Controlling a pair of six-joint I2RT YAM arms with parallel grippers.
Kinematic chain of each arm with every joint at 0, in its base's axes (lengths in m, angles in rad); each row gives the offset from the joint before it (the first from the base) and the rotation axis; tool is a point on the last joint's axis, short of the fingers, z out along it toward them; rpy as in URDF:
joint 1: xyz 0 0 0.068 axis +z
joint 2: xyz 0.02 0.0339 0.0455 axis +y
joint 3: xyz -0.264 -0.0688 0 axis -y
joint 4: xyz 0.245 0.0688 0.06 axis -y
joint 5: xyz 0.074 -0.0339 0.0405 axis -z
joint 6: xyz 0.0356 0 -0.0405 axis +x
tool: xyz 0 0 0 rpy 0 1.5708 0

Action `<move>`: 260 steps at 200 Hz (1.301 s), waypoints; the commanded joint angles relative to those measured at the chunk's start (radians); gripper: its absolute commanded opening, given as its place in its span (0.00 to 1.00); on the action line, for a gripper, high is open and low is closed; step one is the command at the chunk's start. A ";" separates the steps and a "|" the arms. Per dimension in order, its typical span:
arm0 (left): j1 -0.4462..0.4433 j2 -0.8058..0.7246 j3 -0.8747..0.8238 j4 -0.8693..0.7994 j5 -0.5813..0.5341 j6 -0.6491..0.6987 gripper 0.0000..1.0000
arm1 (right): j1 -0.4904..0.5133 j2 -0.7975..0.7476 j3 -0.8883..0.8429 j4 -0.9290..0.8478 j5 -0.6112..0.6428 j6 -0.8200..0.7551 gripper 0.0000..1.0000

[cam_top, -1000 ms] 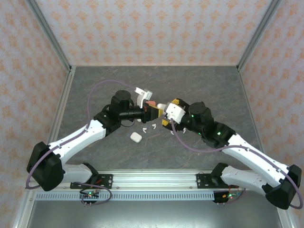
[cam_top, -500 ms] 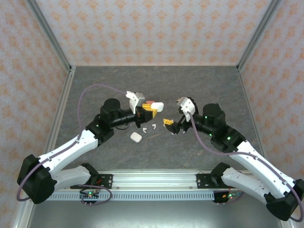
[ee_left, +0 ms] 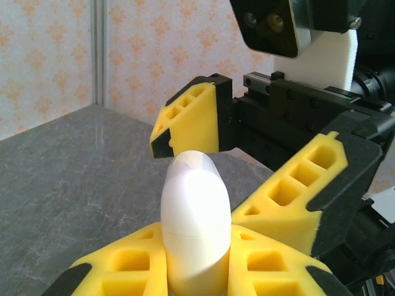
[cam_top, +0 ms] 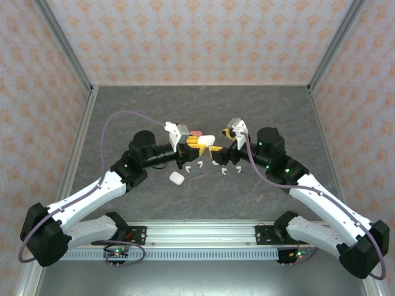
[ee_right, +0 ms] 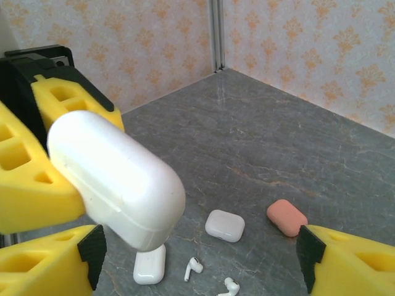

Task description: Insert the wireless bluetooth earbuds into the charging case

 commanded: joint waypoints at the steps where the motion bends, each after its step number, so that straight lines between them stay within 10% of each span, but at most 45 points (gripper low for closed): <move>1: -0.013 -0.024 -0.008 0.022 0.020 0.038 0.00 | -0.007 0.000 0.050 0.056 -0.019 0.024 0.80; 178: -0.029 -0.043 -0.016 -0.038 -0.014 0.074 0.00 | -0.063 0.047 0.156 -0.032 -0.059 0.046 0.70; 260: -0.029 -0.129 -0.108 -0.061 -0.146 0.069 0.00 | -0.063 -0.001 0.181 -0.253 0.146 0.173 0.72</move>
